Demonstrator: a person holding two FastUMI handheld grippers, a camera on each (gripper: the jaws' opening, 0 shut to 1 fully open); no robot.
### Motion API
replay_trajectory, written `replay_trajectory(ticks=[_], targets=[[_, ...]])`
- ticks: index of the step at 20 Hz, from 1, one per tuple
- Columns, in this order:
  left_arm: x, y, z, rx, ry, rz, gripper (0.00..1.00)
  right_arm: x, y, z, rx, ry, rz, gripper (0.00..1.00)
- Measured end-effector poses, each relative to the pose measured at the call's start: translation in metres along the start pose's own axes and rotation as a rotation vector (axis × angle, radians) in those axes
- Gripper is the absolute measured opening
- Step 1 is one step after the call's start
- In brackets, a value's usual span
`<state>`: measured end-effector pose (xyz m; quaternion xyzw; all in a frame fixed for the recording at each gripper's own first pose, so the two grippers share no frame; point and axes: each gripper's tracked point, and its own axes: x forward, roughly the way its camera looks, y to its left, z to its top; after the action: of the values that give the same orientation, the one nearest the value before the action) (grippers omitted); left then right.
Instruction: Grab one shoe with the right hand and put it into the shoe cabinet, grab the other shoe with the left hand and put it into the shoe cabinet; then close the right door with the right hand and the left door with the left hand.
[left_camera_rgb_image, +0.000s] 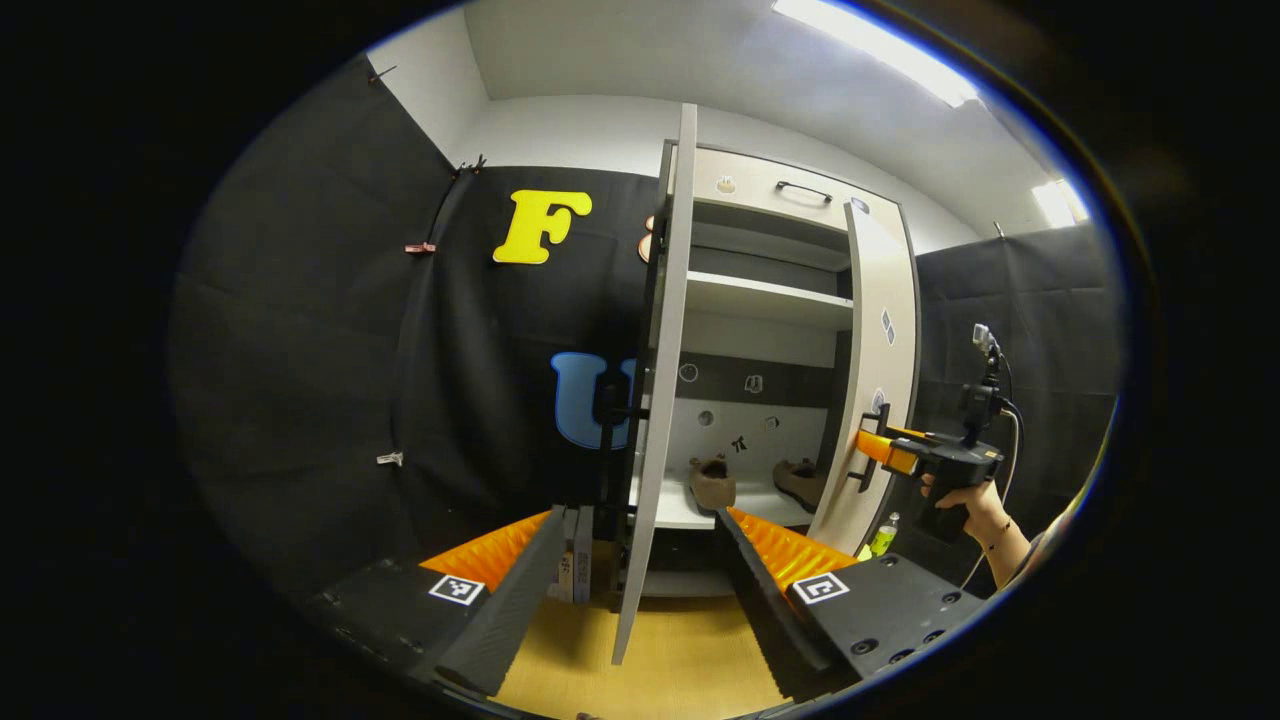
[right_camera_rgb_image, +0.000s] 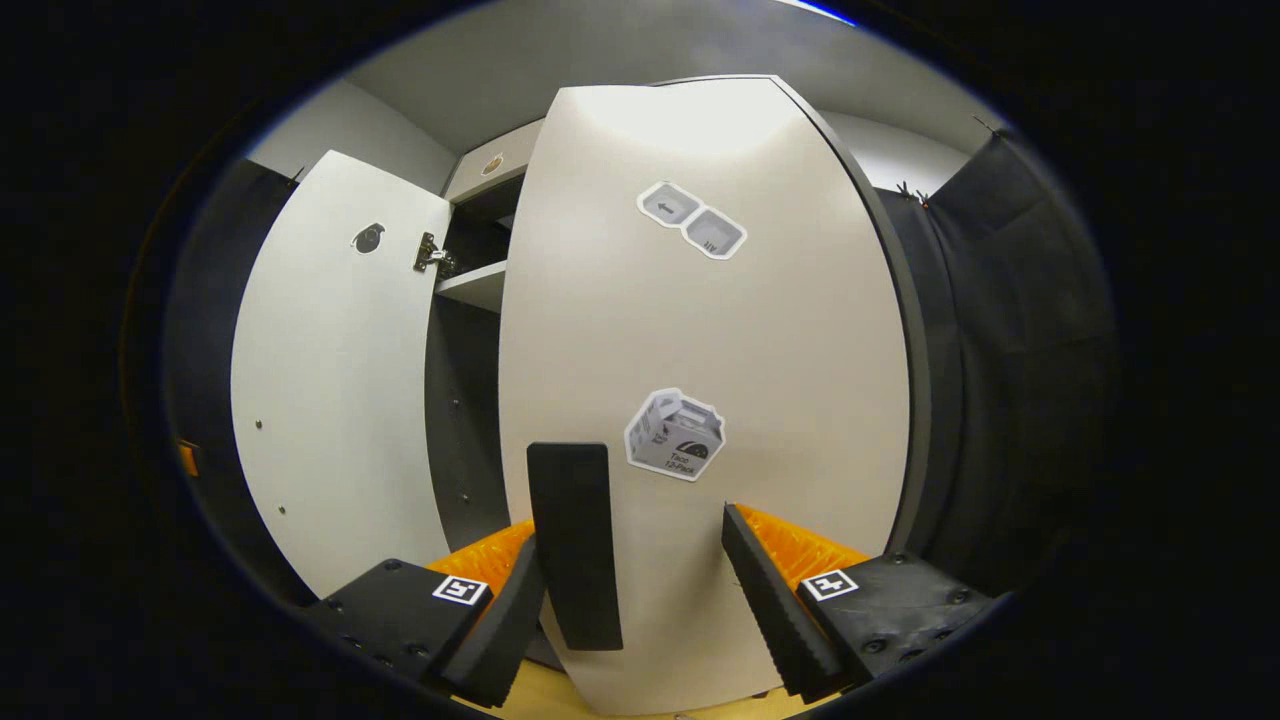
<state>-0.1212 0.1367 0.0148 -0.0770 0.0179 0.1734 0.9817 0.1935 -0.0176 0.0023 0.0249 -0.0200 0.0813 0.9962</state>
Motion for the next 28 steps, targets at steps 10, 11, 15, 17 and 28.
replay_trajectory(ticks=[10,11,15,17,28], targets=[[-0.002,0.023,-0.008,-0.017,0.025,0.036,0.95,0.036,0.0,-0.004,-0.063,-0.065,-0.175,0.99],[-0.005,0.03,-0.012,-0.023,0.031,0.043,0.95,0.038,0.0,-0.004,-0.066,-0.069,-0.19,0.99],[-0.004,0.05,-0.021,-0.045,0.05,0.058,0.95,0.049,-0.004,-0.005,-0.087,-0.076,-0.246,0.99],[-0.007,0.056,-0.021,-0.042,0.053,0.072,0.95,0.055,-0.007,-0.006,-0.102,-0.075,-0.27,0.99],[0.004,0.075,-0.024,-0.047,0.053,0.038,0.95,0.055,-0.007,-0.005,-0.116,-0.077,-0.292,0.99]])
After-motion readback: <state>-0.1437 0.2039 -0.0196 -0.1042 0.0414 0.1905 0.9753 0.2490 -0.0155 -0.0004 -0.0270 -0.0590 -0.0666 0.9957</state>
